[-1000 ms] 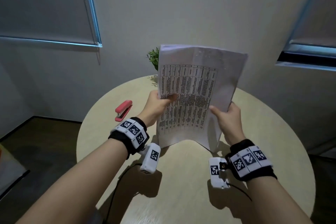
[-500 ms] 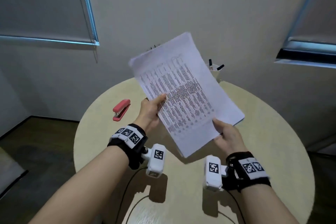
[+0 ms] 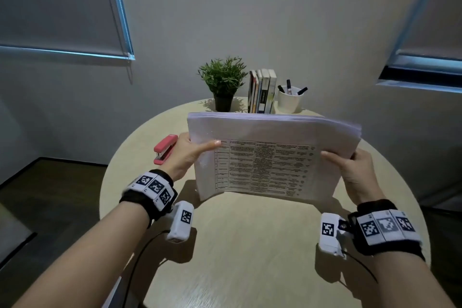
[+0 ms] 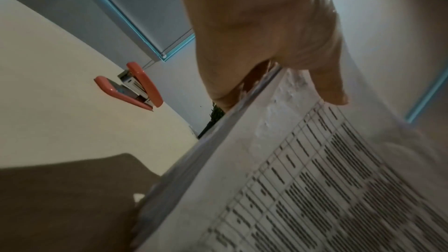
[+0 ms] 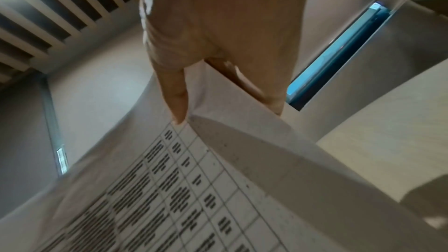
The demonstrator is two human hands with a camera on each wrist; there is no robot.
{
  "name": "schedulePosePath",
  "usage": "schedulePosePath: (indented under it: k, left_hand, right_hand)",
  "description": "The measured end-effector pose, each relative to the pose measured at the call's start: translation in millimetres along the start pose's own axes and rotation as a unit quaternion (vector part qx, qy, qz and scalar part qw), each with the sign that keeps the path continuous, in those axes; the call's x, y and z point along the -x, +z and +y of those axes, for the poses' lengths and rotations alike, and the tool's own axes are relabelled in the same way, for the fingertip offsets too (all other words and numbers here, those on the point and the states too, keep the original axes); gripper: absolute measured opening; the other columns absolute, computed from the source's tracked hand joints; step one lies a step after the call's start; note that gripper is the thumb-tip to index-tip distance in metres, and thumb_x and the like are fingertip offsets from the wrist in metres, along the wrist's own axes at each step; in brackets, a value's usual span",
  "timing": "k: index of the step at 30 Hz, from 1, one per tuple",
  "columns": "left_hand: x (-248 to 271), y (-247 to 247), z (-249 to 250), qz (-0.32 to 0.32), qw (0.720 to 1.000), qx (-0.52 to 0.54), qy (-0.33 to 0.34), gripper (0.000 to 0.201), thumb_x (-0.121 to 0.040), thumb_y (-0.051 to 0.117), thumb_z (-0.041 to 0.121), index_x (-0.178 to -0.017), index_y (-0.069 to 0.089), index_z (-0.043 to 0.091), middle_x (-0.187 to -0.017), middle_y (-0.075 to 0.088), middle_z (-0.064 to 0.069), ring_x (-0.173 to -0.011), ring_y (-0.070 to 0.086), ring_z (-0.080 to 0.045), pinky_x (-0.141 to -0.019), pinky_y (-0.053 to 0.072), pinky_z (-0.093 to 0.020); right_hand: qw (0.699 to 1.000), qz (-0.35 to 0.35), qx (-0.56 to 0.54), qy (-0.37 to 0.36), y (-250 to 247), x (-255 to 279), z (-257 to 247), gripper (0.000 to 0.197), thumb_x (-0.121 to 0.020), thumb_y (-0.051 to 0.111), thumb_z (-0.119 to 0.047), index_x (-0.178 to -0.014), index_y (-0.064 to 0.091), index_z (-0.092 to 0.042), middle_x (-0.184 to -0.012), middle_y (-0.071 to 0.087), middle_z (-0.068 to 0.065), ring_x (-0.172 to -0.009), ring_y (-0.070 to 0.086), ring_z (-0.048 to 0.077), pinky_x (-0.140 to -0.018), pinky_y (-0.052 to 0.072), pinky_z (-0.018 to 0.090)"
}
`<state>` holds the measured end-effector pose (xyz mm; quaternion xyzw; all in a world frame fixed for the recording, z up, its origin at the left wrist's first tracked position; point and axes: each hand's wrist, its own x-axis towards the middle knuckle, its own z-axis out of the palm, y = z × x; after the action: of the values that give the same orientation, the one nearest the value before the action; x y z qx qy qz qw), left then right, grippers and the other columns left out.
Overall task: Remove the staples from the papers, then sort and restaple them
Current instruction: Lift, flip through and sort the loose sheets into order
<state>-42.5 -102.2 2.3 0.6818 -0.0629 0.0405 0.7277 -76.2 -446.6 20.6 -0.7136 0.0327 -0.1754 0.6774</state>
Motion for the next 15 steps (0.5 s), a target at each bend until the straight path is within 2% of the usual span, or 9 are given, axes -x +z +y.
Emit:
schedulePosePath:
  k: [3, 7, 10, 13, 15]
  left_hand:
    - [3, 7, -3, 0.004, 1.0, 0.011, 0.003, 0.048, -0.068, 0.079, 0.02, -0.11, 0.066, 0.001, -0.102, 0.073, -0.011, -0.093, 0.071, -0.019, -0.076, 0.058, -0.029]
    - [6, 22, -8, 0.024, 1.0, 0.0, 0.015, 0.025, -0.081, 0.071, 0.01, -0.105, 0.067, 0.007, -0.092, 0.074, -0.002, -0.082, 0.071, -0.01, -0.064, 0.054, -0.019]
    - [5, 25, 1, 0.028, 0.999, 0.007, 0.034, 0.017, -0.082, 0.07, 0.01, -0.1, 0.068, 0.009, -0.089, 0.074, -0.003, -0.081, 0.071, -0.013, -0.064, 0.055, -0.021]
    - [2, 22, 13, 0.025, 0.997, 0.041, 0.053, 0.033, -0.073, 0.079, 0.015, -0.102, 0.068, 0.004, -0.095, 0.073, -0.011, -0.084, 0.071, -0.021, -0.071, 0.058, -0.03]
    - [1, 21, 16, 0.026, 0.997, 0.057, 0.048, 0.045, -0.068, 0.082, 0.018, -0.108, 0.067, 0.002, -0.096, 0.073, -0.012, -0.085, 0.071, -0.021, -0.07, 0.058, -0.031]
  right_hand:
    - [0.999, 0.025, -0.004, 0.027, -1, 1, 12, 0.032, -0.078, 0.073, 0.001, -0.106, 0.063, -0.008, -0.094, 0.067, 0.003, -0.085, 0.058, 0.019, -0.071, 0.046, 0.032]
    - [0.999, 0.024, 0.011, 0.041, 1, 4, 21, 0.029, -0.082, 0.065, 0.004, -0.108, 0.059, -0.008, -0.094, 0.065, 0.005, -0.089, 0.056, 0.022, -0.067, 0.044, 0.032]
    - [0.999, 0.034, -0.007, 0.023, 0, 2, 12, 0.028, -0.082, 0.064, 0.006, -0.107, 0.06, -0.007, -0.093, 0.065, 0.006, -0.087, 0.057, 0.021, -0.07, 0.046, 0.03]
    - [0.998, 0.046, -0.033, -0.005, -6, -6, 5, 0.035, -0.081, 0.061, 0.011, -0.111, 0.061, -0.008, -0.091, 0.065, 0.004, -0.086, 0.056, 0.018, -0.072, 0.044, 0.027]
    - [0.999, 0.04, -0.031, 0.002, -7, -7, 6, 0.041, -0.08, 0.057, 0.014, -0.114, 0.06, -0.008, -0.091, 0.064, 0.004, -0.086, 0.056, 0.017, -0.072, 0.044, 0.026]
